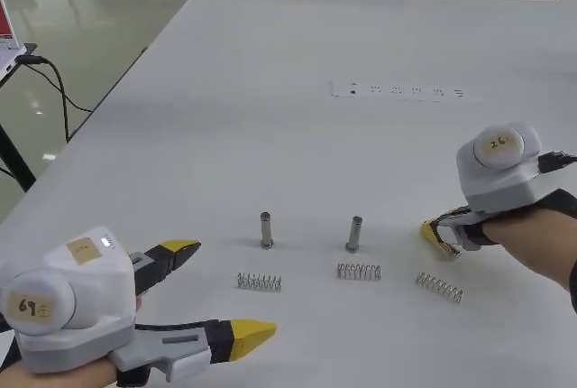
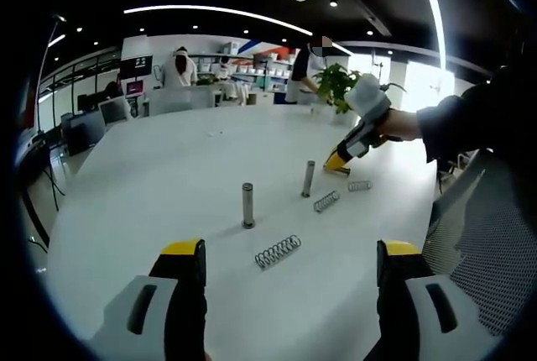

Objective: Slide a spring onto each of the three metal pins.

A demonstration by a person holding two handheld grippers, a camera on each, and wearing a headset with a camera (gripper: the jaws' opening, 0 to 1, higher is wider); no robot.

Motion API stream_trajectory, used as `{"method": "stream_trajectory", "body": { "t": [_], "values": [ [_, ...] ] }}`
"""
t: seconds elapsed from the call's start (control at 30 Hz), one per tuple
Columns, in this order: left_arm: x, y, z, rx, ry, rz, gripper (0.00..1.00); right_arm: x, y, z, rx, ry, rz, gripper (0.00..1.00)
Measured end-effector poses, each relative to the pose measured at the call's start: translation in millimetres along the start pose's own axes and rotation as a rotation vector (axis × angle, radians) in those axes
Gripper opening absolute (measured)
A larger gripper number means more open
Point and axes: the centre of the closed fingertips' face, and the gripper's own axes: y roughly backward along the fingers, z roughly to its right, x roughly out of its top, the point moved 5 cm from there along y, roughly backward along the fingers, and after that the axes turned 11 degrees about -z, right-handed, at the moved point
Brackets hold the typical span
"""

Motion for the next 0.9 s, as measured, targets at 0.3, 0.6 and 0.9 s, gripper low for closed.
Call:
{"method": "stream_trajectory", "body": {
  "t": [0.3, 0.6, 0.9],
  "values": [
    [1.5, 0.5, 1.0, -0.003, -0.006, 0.001, 0.82, -2.5, 15.5, -2.6, -0.014, 0.011, 0.036, 0.1],
    [4.2, 0.4, 4.2, -0.012, -0.02, 0.004, 0.82, -6.9, 32.6, -3.4, -0.027, 0.008, 0.074, 0.1],
    [7.5, 2.1, 7.4, -0.015, -0.034, 0.009, 0.82, -9.1, 41.1, -5.6, -0.034, 0.004, 0.107, 0.1]
  ]
}}
